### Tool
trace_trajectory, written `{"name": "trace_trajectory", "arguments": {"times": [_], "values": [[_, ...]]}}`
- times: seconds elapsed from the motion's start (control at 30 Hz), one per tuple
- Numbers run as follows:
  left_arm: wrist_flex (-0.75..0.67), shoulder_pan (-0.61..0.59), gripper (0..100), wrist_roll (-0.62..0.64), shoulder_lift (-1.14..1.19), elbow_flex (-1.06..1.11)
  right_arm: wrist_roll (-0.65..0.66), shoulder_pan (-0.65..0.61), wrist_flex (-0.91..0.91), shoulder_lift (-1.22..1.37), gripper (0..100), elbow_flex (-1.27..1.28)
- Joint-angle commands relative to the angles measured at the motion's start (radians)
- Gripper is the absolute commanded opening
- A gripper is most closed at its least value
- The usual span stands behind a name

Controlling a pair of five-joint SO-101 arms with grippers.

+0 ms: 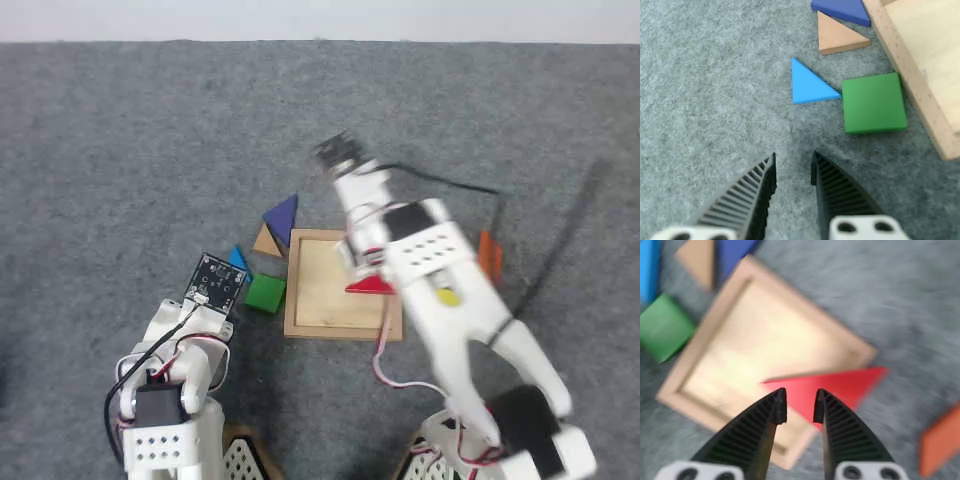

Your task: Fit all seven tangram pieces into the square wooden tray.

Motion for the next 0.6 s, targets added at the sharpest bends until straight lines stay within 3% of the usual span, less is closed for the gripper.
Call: {"name": "trace_trajectory", "arguments": {"times": [0.0, 0.13, 0.3, 0.57], "values": [[0.003, -0.005, 11, -0.006, -0.020, -0.007, -0.017, 0.148, 0.025, -0.035, 10.5, -0.008], [0.005, -0.005, 11, -0.006, -0.020, -0.007, -0.023, 0.255, 0.022, 0.077, 10.5, -0.014], [0.005, -0.005, 11, -0.006, -0.020, -0.007, -0.061, 0.302, -0.050, 0.203, 10.4, -0.015], [0.005, -0.005, 11, -0.006, -0.020, -0.007, -0.040, 0.139, -0.091, 0.266, 10.4, -0.015]]}}
